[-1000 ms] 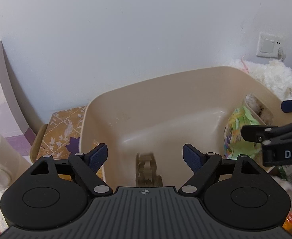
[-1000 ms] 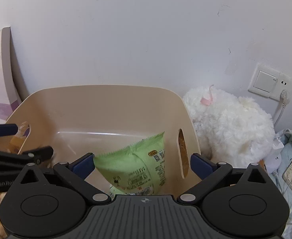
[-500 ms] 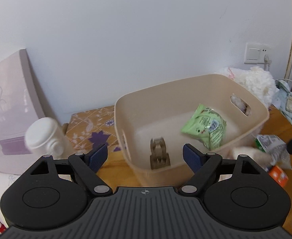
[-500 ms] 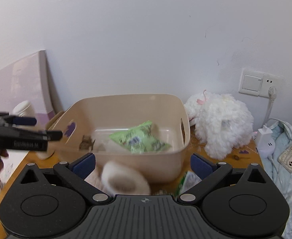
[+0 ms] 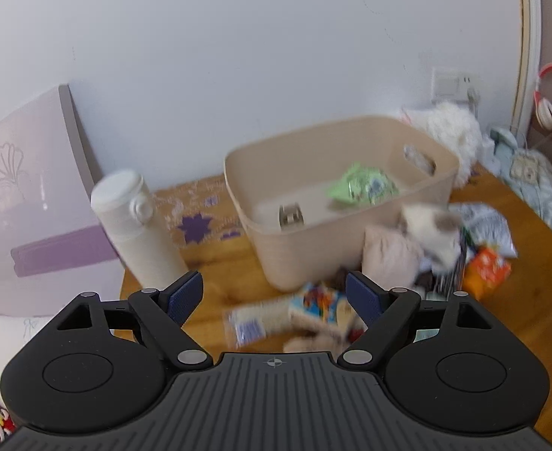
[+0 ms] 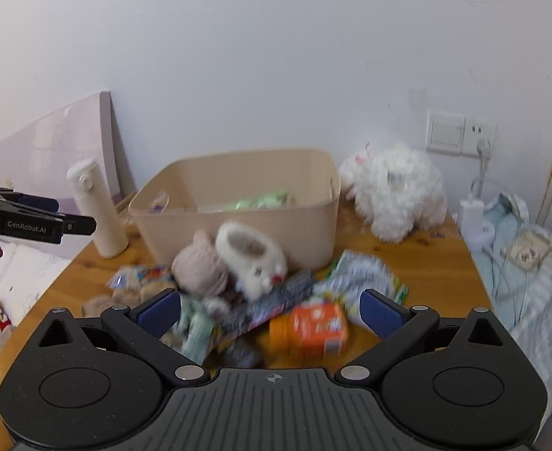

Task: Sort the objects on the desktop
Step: 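Grasp the beige sock with the left gripper while the right grasps the orange sock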

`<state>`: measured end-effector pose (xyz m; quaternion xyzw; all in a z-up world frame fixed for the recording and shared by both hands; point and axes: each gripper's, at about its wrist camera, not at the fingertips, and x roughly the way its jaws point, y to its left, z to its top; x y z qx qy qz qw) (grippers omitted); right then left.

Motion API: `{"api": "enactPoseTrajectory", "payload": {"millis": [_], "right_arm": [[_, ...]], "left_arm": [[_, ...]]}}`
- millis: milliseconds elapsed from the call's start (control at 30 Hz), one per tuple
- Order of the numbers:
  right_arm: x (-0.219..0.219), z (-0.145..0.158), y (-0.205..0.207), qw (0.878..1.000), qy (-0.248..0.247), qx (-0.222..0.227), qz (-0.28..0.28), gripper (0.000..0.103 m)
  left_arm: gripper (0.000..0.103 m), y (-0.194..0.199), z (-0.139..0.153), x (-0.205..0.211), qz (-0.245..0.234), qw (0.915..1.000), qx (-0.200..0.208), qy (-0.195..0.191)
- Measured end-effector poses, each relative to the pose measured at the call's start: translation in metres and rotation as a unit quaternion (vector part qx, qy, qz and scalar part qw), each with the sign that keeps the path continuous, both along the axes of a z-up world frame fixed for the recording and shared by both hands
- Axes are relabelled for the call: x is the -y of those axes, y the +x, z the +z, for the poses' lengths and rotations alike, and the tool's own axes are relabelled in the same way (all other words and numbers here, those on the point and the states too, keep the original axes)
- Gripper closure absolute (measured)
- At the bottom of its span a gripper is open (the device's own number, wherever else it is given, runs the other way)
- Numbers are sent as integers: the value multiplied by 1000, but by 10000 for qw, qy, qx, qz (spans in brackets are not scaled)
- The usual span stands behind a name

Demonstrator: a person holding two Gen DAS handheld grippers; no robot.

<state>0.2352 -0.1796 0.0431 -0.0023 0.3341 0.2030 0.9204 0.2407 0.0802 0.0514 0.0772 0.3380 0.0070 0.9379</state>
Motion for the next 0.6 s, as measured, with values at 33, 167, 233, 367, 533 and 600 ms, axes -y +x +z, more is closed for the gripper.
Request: {"api": "enactPoseTrajectory", "payload": {"millis": [33, 167, 233, 367, 533, 600], "right_arm": [[-1, -7, -5, 9999, -15, -114, 23, 0], [-5, -42, -20, 9986, -50, -499, 191, 0], [-12, -57, -29, 9986, -239, -398, 253, 0], [-28, -82, -42, 9964, -690, -201, 451, 0], [-47, -103, -45, 9929, -955, -126, 696, 0], [-54, -110, -44, 9917, -1048, -123, 733, 0]], "left_arm": [[18, -3, -7, -1, 24, 10000, -57, 44], [18, -15, -36, -5, -27, 9997, -223, 86], [18, -18, -48, -10, -55, 9995, -324, 7], [18, -22, -69, -16, -112, 9988, -476, -84], [18, -25, -86, -17, -287, 9984, -443, -202], [18, -23, -91, -16, -421, 9977, -459, -278]]}}
